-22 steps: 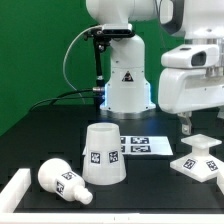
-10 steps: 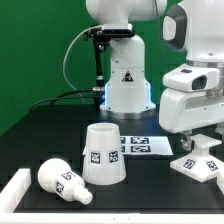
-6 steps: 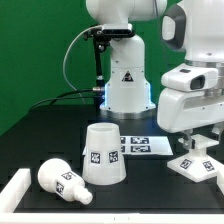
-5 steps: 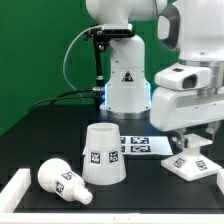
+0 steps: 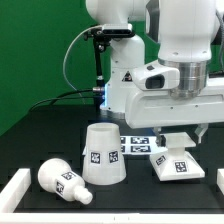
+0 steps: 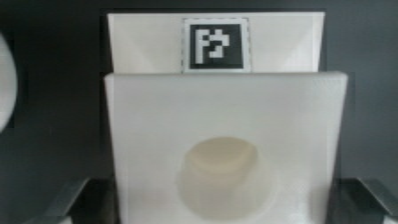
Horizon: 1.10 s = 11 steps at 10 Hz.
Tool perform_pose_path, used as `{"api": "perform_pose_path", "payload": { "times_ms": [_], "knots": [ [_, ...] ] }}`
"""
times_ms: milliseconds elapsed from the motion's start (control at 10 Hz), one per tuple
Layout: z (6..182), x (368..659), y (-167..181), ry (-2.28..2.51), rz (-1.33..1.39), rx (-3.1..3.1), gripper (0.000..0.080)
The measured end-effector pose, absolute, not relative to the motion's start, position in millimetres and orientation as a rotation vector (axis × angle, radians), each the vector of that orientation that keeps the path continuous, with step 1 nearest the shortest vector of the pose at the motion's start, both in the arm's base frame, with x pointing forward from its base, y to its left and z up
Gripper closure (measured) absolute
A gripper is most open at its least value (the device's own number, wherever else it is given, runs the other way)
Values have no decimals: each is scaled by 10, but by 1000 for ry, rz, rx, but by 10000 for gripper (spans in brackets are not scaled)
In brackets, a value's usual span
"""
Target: Assemble lamp
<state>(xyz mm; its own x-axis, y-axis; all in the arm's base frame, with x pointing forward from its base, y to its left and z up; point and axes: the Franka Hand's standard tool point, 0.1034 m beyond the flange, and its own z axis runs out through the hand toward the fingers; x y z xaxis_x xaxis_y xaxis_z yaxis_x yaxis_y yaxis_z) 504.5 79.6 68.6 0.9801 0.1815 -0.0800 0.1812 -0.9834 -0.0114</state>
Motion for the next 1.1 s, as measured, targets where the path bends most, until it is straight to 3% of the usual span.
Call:
{"api": "perform_pose_path", "payload": {
  "times_ms": [100, 700, 800, 1000, 1100],
  "knots": [
    [741, 5140, 785, -327, 96, -3117, 271],
    [704, 5096, 763, -319, 111, -3119, 269],
    [707, 5197, 675, -232, 102, -3100, 269],
    [717, 5666, 437, -104, 48, -3079, 269],
    [725, 5841, 478, -119, 4, -3080, 269]
  ]
}}
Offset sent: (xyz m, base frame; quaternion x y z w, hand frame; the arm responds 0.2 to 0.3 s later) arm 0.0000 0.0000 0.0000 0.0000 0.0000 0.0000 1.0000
